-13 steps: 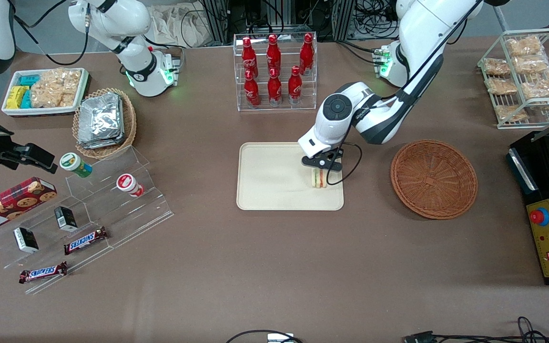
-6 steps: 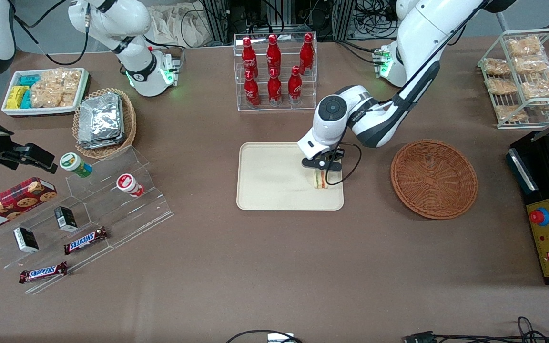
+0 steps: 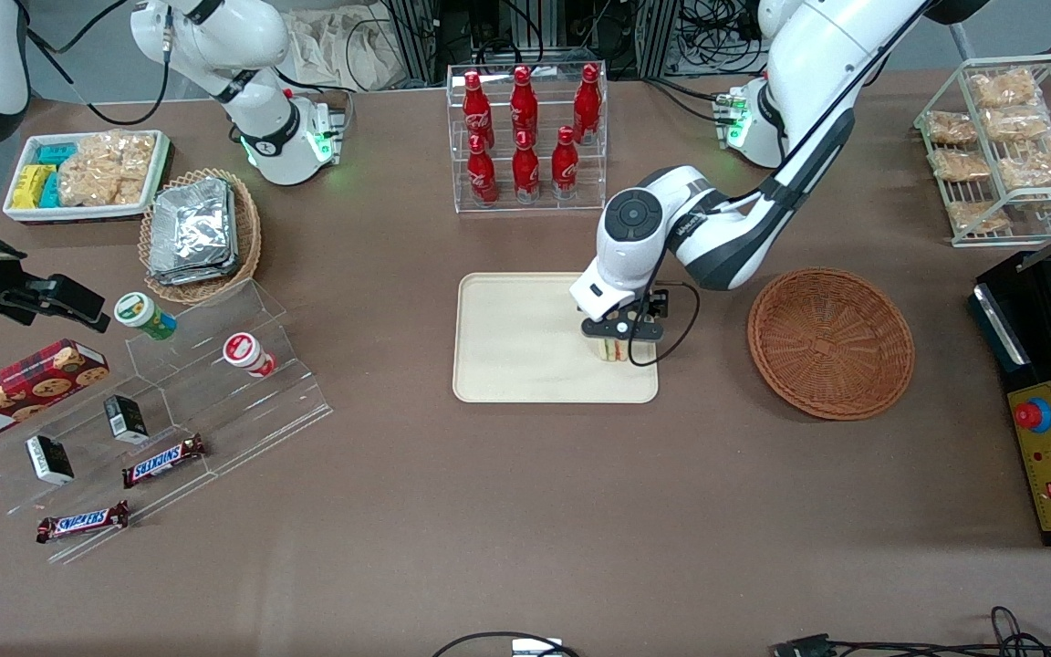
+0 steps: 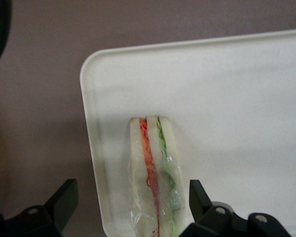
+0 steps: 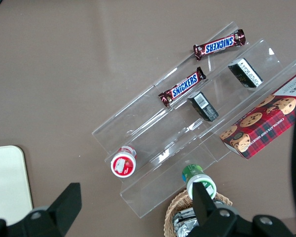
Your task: Place sandwich from basket to tray
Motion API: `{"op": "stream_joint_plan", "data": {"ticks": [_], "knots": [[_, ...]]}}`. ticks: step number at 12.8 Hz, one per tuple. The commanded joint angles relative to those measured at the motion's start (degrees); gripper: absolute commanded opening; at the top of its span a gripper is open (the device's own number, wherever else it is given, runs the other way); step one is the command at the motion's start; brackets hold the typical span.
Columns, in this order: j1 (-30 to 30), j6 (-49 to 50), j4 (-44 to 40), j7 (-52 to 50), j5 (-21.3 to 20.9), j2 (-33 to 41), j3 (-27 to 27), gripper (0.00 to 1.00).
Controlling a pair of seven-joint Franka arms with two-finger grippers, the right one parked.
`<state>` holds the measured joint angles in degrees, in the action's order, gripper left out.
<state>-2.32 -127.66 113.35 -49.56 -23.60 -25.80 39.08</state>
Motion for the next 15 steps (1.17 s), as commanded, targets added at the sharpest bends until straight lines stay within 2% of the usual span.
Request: {"op": "stream_joint_plan", "data": {"ticks": [1, 5, 9, 15], "knots": [[1.5, 4.3, -5.1, -1.6, -0.6, 0.3, 0.0, 0.99], [7.4, 10.4, -9.5, -1.6, -0.6, 3.8, 0.0, 1.0], [12.8, 10.9, -10.3, -1.1, -0.6, 6.2, 0.1, 1.0], [16.8, 13.6, -13.1, 0.3, -0.2, 6.5, 0.4, 1.0]]}}
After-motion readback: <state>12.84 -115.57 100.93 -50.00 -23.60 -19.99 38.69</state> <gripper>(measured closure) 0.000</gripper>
